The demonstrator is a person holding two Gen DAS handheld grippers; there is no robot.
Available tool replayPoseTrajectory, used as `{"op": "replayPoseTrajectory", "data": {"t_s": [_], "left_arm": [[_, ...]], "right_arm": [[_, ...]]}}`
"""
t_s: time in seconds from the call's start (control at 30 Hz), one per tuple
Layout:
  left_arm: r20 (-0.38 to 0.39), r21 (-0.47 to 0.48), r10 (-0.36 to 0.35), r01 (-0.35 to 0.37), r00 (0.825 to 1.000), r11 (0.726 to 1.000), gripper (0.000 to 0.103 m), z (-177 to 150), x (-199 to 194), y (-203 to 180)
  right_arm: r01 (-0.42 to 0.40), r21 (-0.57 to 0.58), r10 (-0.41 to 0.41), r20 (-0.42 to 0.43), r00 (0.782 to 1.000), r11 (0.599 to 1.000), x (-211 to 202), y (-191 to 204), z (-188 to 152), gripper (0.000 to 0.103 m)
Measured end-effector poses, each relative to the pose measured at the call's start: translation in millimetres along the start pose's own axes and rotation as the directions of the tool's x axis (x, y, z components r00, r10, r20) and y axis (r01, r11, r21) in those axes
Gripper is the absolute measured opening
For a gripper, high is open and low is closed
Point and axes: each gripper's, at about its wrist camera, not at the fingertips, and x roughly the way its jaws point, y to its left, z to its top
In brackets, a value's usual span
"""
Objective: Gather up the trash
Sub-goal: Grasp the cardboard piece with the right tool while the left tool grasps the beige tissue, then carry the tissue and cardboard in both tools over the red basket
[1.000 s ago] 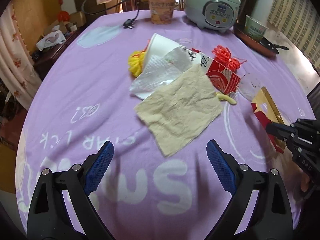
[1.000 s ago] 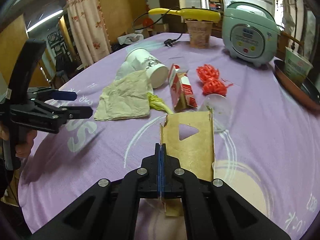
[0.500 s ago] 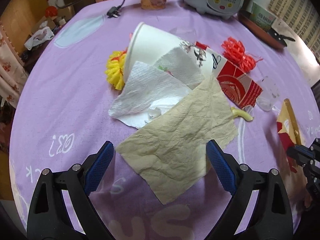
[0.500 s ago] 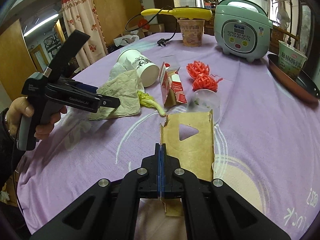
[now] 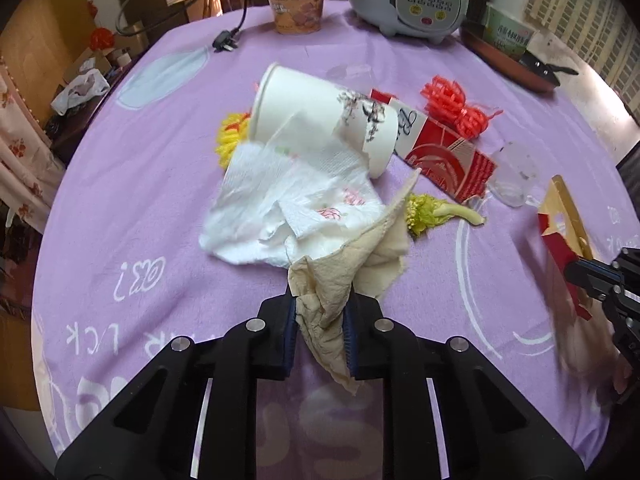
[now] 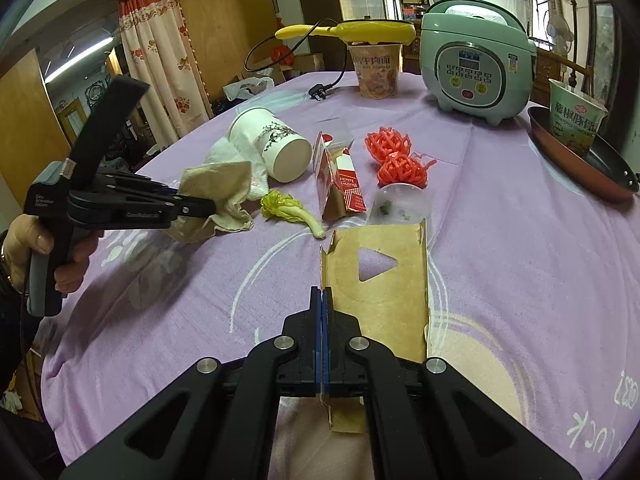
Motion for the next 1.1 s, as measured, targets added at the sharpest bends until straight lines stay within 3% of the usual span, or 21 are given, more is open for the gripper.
{"op": "replayPoseTrajectory", "data": {"t_s": [0.3, 0.4, 0.5, 0.8, 1.1], "left_arm": [[0.104, -0.037, -0.027, 0.031, 0.994, 0.999, 0.017, -16, -53, 7], [0.122, -0.070, -0.069, 0.078, 0.990, 0.994, 0.015, -24, -68, 13], [0.166, -0.072, -0.030, 0.042, 0.986, 0.997, 0.015, -37, -88, 17], [0.195, -0.146, 0.045, -0.016, 0.980, 0.989, 0.015, -92, -129, 45], [0.219, -0.290, 0.173, -0.105, 0.960, 0.951, 0.015, -176, -172, 80]], "right_arm": [[0.005, 0.006, -0.005, 0.012, 1.000, 1.000, -2, 1, 0, 0.001], [0.016, 0.006, -0.016, 0.012, 1.000, 1.000, -2, 4, 1, 0.001], [0.029, -0.004, -0.029, 0.015, 0.999, 1.000, -6, 10, 1, 0.001], [0.040, -0.029, -0.039, 0.039, 0.998, 0.999, -38, 41, -3, 0.001], [0.037, -0.071, -0.033, 0.061, 0.998, 0.997, -67, 87, -16, 0.001]]}}
